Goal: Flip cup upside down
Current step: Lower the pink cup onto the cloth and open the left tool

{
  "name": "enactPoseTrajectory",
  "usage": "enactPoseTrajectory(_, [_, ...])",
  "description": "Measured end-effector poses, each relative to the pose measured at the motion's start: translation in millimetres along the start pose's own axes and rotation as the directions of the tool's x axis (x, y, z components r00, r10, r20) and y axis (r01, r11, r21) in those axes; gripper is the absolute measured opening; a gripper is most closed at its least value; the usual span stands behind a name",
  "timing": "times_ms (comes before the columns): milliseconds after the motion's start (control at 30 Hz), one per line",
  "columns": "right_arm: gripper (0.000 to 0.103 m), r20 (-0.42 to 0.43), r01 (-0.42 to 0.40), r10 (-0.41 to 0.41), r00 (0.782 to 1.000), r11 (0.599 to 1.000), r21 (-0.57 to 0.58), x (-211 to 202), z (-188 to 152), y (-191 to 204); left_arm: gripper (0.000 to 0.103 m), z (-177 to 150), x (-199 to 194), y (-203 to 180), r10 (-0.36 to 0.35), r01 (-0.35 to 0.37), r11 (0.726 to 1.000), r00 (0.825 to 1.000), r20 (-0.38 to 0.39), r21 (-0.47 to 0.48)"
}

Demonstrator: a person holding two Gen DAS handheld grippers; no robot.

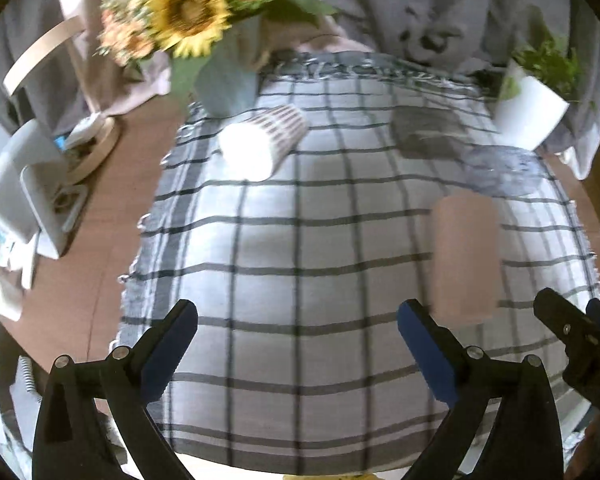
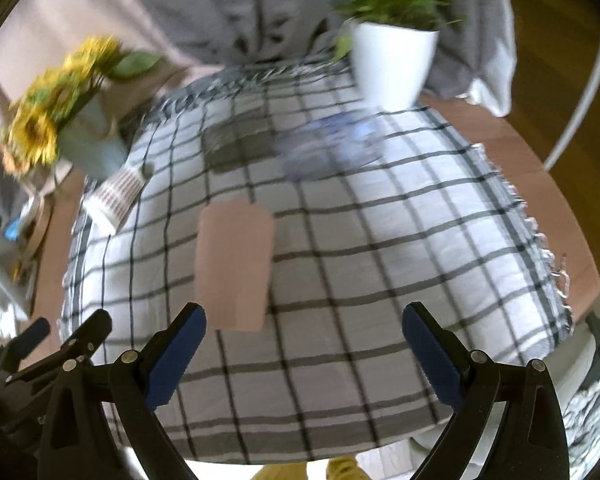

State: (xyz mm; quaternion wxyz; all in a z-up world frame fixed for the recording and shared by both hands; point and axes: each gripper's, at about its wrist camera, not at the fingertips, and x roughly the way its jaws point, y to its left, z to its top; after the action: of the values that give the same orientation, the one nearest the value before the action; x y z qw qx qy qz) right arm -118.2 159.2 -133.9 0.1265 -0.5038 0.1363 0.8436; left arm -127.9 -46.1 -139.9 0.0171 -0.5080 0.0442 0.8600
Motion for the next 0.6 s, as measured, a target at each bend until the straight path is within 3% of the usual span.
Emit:
enactPoseTrajectory(367, [0.092,-0.047,-0.033,0.03,0.998,0.997,-0.066,57,-2,39,0.102,-11,36,18,0.068,-0.068,0.997,0.998,0.016,0.02])
enactPoseTrajectory(533, [0.083,-0.073,-0.04,0.036,0.997,0.997,-0.067,78,-3,45,0.102,-12,51,20,0.063,-0.063,0.998,0.998,-0.002,0.02])
enactPoseTrajectory(600, [0.074,-0.086,-0.049,0.043,0.995,0.997,-0.06,85,-3,45,0.102,-12,53,20,0.067,-0.067,0.998,0.998,0.001,0.022])
